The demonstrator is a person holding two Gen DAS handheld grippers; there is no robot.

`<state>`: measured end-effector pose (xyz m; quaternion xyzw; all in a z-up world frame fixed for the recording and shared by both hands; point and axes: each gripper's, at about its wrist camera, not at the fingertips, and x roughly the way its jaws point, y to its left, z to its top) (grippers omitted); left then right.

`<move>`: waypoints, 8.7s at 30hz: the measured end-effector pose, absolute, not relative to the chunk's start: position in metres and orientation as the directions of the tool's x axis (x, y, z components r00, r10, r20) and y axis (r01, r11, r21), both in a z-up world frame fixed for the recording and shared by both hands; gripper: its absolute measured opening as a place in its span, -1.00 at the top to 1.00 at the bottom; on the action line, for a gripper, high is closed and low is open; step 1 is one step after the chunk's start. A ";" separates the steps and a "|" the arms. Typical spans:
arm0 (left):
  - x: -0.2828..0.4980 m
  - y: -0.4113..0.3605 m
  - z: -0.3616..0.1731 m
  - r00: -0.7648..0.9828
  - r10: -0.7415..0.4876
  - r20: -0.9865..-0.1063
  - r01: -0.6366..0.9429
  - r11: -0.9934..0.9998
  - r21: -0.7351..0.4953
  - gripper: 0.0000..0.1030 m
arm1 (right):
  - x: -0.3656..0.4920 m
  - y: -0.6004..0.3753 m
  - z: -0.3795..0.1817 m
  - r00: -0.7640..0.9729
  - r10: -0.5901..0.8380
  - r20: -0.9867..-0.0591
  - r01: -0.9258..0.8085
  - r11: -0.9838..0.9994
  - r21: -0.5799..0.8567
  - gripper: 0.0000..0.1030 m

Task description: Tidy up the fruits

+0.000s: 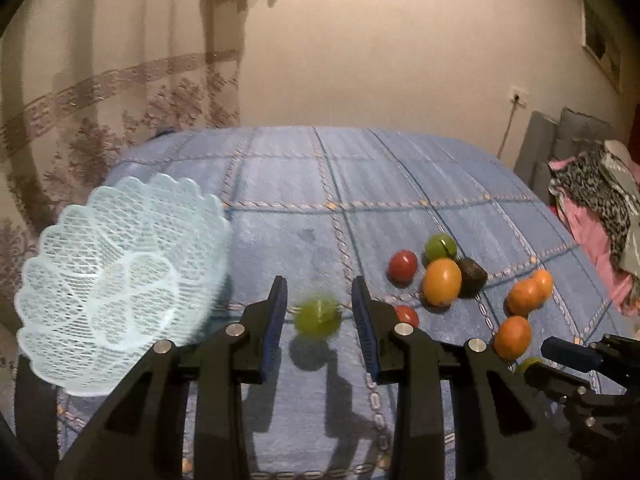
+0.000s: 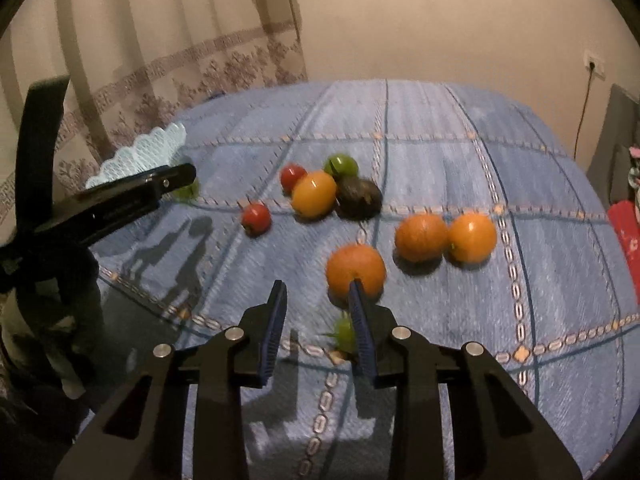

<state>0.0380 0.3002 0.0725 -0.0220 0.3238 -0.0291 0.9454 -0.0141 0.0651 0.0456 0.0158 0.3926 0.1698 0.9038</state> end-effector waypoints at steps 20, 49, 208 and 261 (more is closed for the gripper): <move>0.026 0.422 0.086 0.810 0.142 -0.569 -0.230 0.969 -0.085 0.33 | -0.021 0.065 0.029 0.585 0.273 -0.764 -0.236 0.958 0.162 0.16; 0.022 0.488 0.085 0.800 0.193 -0.568 -0.378 0.897 -0.227 -0.80 | 0.058 0.205 0.015 0.498 0.388 -0.775 -0.443 0.883 0.157 0.18; -0.008 0.423 0.107 0.841 0.158 -0.517 -0.222 0.973 -0.064 -0.94 | 0.047 0.171 0.076 0.683 0.449 -0.575 -0.335 0.893 0.300 -0.56; 0.101 0.205 0.031 0.666 -0.150 -0.731 0.231 0.973 0.010 -0.38 | 0.056 -0.035 0.025 0.743 0.186 -0.643 0.034 0.949 0.313 -0.56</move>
